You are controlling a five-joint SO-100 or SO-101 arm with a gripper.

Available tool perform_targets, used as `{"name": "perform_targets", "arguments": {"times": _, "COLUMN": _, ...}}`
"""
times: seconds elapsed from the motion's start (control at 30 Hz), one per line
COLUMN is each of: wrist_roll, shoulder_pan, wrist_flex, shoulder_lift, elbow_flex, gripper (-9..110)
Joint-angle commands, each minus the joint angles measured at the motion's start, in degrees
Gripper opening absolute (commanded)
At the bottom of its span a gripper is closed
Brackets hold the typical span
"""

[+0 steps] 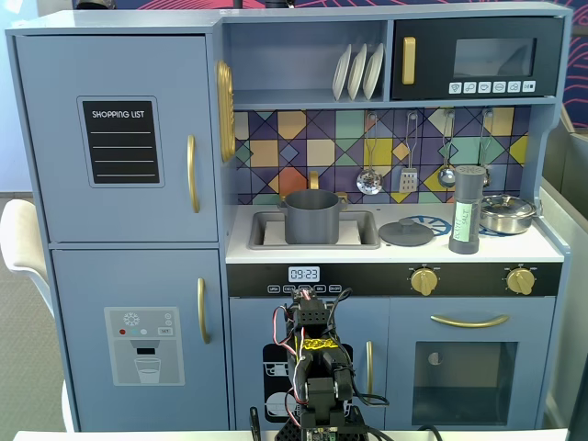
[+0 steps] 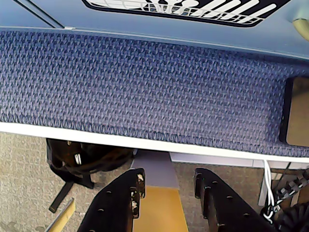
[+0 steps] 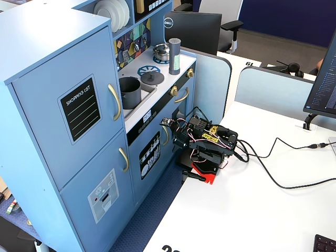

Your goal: Put salt in the gray recipient

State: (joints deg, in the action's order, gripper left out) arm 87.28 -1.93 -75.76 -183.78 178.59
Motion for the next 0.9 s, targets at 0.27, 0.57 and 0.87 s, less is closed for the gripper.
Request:
{"name": "perform_targets", "arguments": {"times": 0.27, "wrist_roll": 0.9, "shoulder_pan": -2.0, "wrist_flex": -0.3, "shoulder_lift": -0.8, "elbow_flex": 0.0, "gripper": 0}}
{"name": "perform_targets", "arguments": {"times": 0.57, "wrist_roll": 1.2, "shoulder_pan": -4.9, "wrist_flex": 4.2, "shoulder_lift": 1.8, "elbow_flex": -6.4, "gripper": 0}}
{"name": "perform_targets", "arguments": {"times": 0.87, "wrist_roll": -8.9, "shoulder_pan": -20.2, "wrist_flex": 7.6, "shoulder_lift": 19.9, "elbow_flex": -37.6, "gripper": 0}}
